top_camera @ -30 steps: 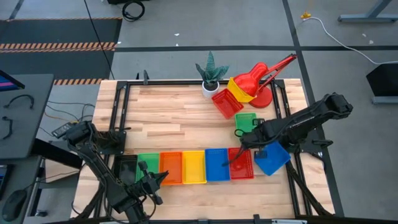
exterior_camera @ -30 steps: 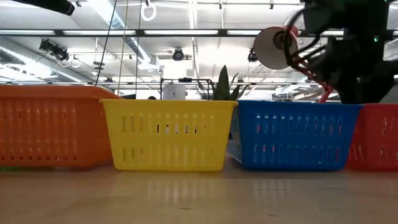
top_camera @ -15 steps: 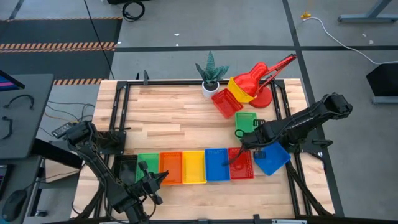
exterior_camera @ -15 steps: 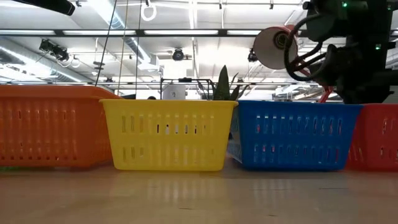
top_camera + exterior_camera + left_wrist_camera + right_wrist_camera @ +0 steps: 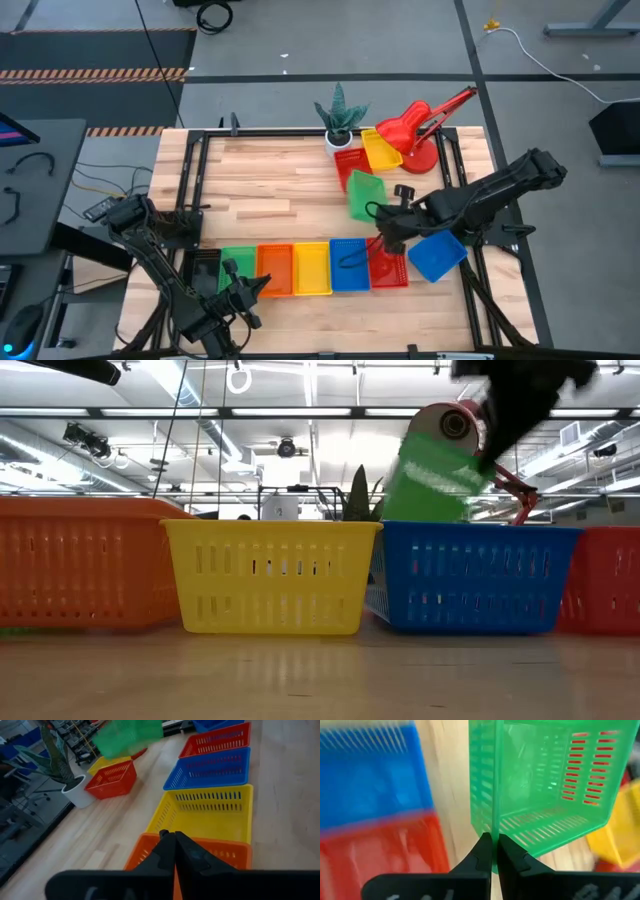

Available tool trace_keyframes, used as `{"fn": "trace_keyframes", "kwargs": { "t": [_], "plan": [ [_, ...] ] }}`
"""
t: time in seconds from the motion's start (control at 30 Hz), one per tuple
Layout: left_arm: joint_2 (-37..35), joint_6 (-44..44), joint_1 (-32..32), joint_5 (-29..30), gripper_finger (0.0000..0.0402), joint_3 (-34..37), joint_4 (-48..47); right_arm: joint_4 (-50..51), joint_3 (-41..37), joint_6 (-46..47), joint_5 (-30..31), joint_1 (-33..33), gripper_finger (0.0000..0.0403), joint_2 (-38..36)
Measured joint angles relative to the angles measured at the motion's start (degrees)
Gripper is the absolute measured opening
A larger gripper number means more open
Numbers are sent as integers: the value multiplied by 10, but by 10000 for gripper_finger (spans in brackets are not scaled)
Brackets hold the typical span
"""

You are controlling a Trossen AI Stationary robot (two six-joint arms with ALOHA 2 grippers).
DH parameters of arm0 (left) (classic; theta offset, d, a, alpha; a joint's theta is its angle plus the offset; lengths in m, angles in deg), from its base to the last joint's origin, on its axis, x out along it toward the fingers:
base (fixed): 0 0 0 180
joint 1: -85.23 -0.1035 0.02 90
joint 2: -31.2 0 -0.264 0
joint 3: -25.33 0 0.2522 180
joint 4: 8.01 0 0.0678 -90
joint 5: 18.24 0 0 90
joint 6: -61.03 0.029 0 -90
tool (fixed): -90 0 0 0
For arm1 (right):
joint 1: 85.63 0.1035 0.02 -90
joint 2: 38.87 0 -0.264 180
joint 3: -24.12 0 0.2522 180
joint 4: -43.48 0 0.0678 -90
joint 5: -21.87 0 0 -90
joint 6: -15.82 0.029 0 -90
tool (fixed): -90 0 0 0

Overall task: Stack baskets by color
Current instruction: Stack the right green bin on top of the left green bin

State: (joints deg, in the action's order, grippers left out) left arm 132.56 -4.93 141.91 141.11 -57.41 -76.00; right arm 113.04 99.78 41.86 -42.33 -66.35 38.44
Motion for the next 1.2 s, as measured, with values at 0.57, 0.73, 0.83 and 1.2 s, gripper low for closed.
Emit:
{"fn": "trace_keyframes", "kwargs": {
  "t": [0.57, 0.73, 0.83, 1.2],
  "plan": [
    [-3, 250, -18, -4, 45, -170, -103, -108, 335, -119, 23, 34, 11, 338],
    [-9, 317, -82, -70, 131, -169, -107, -104, 396, -154, 69, 30, 10, 389],
    [-9, 358, -123, -109, 190, -168, -108, -102, 411, -165, 78, 27, 10, 400],
    [-16, 452, -235, -215, 274, -168, -94, -82, 411, -157, 106, 23, 10, 400]
  ]
}}
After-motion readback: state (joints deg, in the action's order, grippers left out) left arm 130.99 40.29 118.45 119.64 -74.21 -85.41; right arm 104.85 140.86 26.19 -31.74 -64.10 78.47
